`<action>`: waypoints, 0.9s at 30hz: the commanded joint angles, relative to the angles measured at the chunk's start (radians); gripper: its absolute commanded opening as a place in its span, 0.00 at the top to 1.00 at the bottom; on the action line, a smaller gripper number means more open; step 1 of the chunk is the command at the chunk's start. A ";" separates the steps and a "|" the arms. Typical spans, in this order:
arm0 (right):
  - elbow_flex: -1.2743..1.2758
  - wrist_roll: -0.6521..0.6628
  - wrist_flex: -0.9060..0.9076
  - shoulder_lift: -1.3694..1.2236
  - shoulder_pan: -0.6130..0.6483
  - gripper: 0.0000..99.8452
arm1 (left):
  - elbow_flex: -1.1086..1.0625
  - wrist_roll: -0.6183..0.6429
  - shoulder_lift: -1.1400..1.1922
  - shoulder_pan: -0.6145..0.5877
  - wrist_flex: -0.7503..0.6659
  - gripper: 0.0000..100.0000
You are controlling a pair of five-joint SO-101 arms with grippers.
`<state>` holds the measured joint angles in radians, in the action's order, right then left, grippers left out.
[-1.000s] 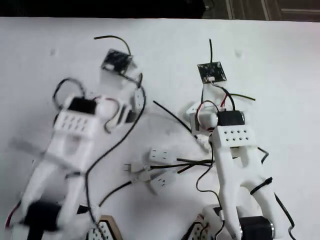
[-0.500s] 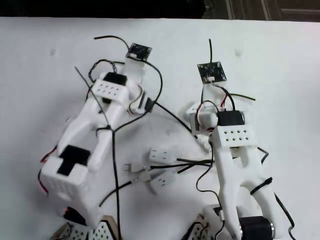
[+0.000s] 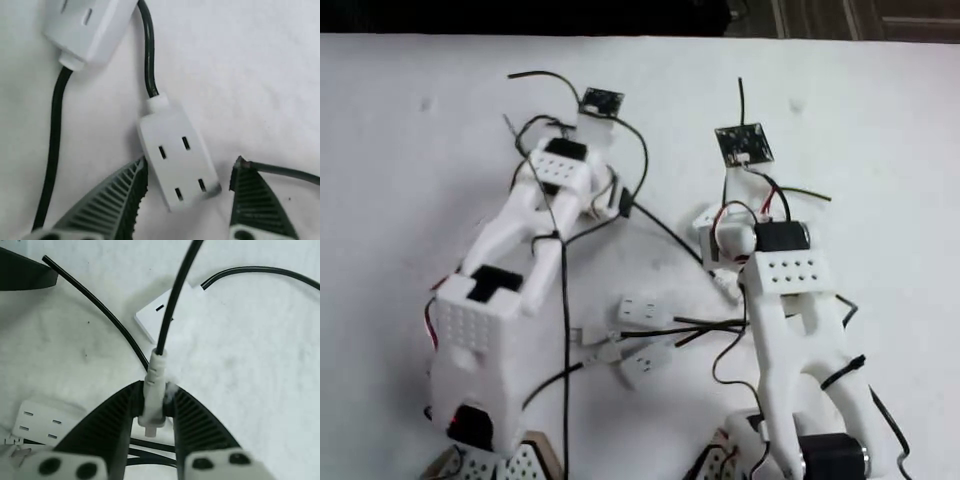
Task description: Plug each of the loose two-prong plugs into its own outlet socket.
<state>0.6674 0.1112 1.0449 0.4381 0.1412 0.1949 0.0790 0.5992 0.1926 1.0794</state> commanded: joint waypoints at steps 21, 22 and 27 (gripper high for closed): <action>-0.005 0.002 -0.010 0.036 -0.018 0.98 | 0.226 -0.167 -0.196 0.087 0.396 0.98; -0.005 0.002 -0.010 0.036 -0.018 0.98 | 0.226 -0.167 -0.229 0.087 0.410 0.98; -0.005 -0.002 -0.010 0.036 -0.038 0.98 | 0.226 -0.219 -0.343 0.077 0.488 0.98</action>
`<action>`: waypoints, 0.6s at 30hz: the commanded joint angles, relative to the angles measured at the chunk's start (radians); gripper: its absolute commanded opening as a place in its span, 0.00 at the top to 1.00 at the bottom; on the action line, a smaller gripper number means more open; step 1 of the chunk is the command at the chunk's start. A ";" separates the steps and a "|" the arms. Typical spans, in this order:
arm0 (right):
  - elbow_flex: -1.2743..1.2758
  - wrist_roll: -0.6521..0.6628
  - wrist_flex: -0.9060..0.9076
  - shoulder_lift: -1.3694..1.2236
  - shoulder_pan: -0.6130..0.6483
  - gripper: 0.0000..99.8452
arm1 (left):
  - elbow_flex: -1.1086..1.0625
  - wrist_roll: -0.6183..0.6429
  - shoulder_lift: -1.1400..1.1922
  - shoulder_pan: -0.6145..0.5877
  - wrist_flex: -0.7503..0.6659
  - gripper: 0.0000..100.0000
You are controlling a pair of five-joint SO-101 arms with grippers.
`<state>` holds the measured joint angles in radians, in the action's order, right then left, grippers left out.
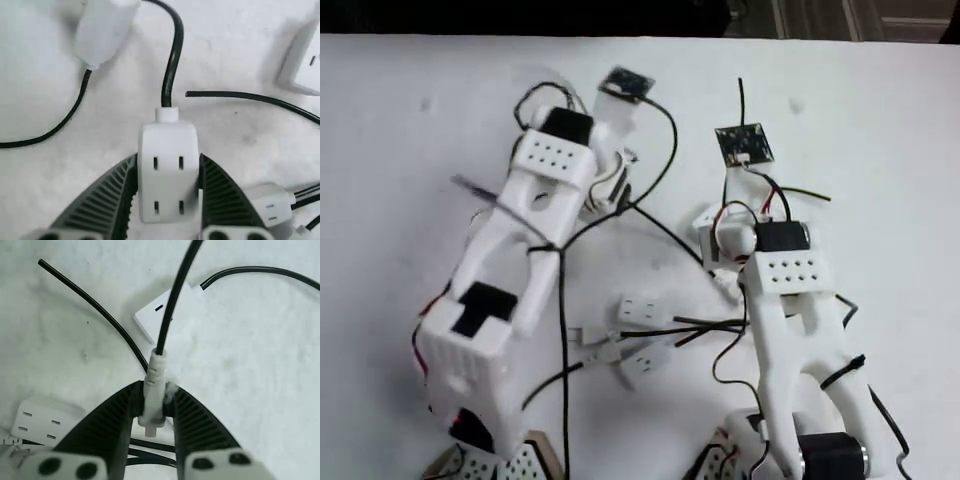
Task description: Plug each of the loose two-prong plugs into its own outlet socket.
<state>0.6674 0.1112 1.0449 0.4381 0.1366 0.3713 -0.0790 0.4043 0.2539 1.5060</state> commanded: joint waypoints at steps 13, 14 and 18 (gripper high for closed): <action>-0.005 -0.002 -0.010 0.036 -0.038 0.98 | 0.017 -0.163 -0.214 -0.076 0.175 0.98; -0.005 -0.002 -0.010 0.036 -0.038 0.98 | -0.015 -0.199 -0.217 -0.085 0.172 0.98; -0.005 -0.002 -0.010 0.036 -0.036 0.98 | -0.183 -0.276 -0.217 -0.114 0.150 0.98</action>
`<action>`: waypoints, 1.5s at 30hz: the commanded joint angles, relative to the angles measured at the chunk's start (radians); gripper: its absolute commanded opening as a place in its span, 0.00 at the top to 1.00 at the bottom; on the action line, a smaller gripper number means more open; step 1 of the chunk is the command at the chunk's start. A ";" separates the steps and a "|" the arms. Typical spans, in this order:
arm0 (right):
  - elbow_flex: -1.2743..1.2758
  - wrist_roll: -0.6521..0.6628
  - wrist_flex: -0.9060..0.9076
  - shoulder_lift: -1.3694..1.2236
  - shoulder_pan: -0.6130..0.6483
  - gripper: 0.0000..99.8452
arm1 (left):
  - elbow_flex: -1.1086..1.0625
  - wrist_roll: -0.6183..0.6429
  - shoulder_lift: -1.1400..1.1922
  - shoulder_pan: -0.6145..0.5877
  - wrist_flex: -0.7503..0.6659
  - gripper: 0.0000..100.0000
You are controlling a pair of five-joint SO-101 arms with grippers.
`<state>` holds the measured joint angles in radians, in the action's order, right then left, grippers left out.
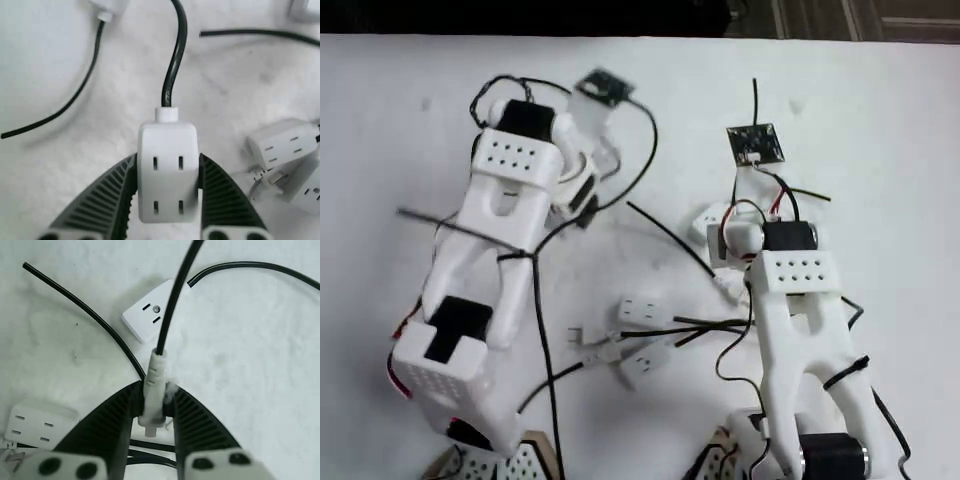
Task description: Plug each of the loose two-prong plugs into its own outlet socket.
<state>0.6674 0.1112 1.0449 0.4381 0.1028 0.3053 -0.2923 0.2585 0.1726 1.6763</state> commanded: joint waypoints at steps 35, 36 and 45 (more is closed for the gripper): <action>-0.005 0.002 0.015 0.047 0.005 0.98 | -0.301 -0.166 -0.076 -0.183 -0.018 0.77; -0.006 0.002 0.021 0.047 0.007 0.98 | -0.301 -0.164 -0.088 -0.183 -0.017 0.77; -0.038 0.098 0.240 0.162 0.165 0.98 | -0.617 -0.149 -0.578 -0.156 -0.183 0.83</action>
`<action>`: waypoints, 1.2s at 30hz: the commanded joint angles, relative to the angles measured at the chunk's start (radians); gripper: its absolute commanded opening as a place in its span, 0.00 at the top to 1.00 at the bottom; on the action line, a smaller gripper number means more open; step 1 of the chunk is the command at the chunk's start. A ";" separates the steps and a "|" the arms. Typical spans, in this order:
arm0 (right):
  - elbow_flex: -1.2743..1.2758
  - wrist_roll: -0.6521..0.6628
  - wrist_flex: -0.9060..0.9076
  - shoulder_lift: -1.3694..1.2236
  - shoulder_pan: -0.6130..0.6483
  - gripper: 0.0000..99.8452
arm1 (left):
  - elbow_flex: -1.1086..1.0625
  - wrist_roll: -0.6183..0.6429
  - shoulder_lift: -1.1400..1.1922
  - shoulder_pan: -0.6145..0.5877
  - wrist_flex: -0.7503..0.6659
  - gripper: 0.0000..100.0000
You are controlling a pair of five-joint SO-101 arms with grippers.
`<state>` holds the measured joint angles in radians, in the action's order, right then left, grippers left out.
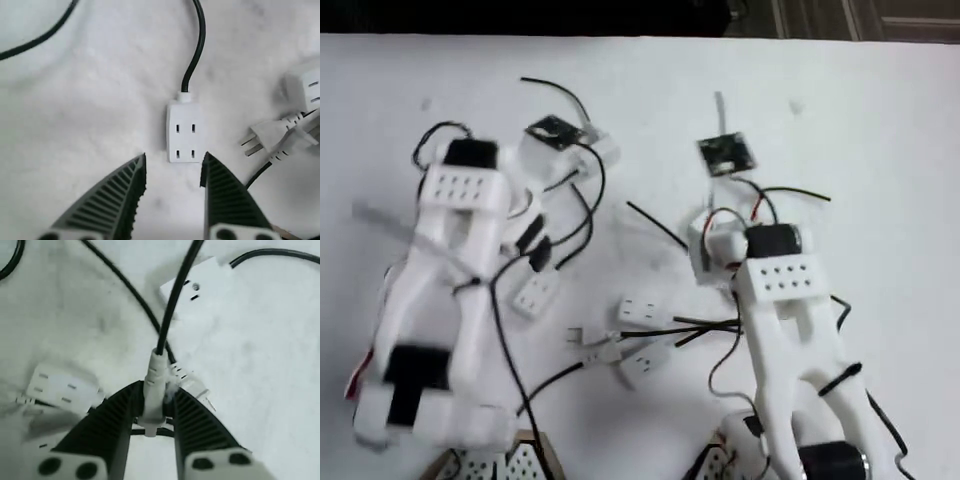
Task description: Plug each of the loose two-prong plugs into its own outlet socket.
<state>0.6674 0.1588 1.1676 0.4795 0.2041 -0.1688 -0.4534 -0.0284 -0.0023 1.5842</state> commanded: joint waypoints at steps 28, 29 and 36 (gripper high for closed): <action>0.089 0.052 0.117 0.504 0.529 0.98 | -1.046 0.565 -1.423 0.025 -0.692 0.83; 0.103 0.052 0.102 0.504 0.539 0.98 | -1.062 0.565 -1.458 0.025 -0.692 0.83; 0.144 0.052 0.051 0.504 0.613 0.98 | -1.183 0.565 -1.721 0.096 -0.684 0.83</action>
<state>0.8163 0.2094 1.2444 0.9659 0.7687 -1.3042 0.1005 -1.6180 0.0299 0.9214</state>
